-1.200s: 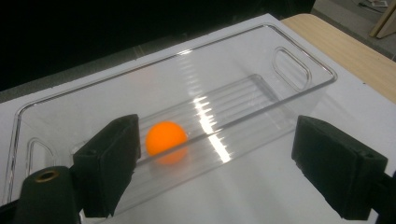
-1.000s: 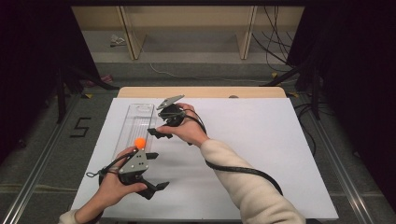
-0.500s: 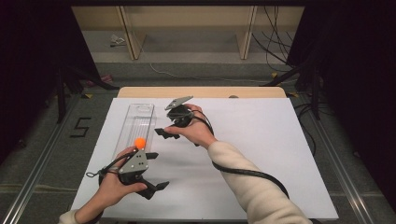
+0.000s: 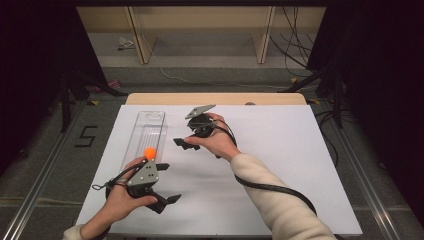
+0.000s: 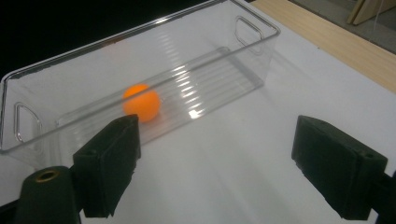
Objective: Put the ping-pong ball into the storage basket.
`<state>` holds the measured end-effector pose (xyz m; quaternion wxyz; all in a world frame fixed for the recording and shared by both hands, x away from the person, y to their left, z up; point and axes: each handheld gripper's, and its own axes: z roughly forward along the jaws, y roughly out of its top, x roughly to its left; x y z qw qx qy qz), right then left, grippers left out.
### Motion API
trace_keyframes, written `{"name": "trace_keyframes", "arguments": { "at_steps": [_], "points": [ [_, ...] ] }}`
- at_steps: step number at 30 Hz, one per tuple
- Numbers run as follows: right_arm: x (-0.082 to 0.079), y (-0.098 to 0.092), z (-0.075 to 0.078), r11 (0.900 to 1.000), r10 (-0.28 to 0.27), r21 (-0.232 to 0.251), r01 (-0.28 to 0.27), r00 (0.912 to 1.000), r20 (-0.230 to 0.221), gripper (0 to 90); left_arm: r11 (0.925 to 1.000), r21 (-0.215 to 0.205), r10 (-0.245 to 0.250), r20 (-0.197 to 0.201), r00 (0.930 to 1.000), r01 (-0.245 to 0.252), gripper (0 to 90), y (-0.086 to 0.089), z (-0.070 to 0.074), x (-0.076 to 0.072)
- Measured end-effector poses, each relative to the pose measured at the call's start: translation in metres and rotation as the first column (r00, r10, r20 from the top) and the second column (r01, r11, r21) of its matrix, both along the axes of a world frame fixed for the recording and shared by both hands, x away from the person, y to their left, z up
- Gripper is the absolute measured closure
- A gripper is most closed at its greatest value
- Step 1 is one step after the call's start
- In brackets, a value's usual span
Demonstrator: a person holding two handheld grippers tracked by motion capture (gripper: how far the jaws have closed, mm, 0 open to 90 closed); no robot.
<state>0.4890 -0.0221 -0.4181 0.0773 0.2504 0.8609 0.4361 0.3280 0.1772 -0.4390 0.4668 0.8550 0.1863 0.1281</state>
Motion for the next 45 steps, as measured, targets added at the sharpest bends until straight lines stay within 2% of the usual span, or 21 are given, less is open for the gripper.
{"name": "trace_keyframes", "arguments": {
  "at_steps": [20,45],
  "points": [
    [-0.004,-0.034,-0.004,0.999,-0.052,0.013,0.052,0.9986,-0.008,17.0,1.0000,0.000,0.001,-0.002,1.0000,-0.001,0.0,0.000,0.000,0.000],
    [-0.015,-0.072,-0.007,0.996,-0.090,0.006,0.090,0.9959,-0.011,17.0,1.0000,-0.003,0.005,-0.002,1.0000,-0.005,0.0,0.000,0.000,0.000]
  ]
}}
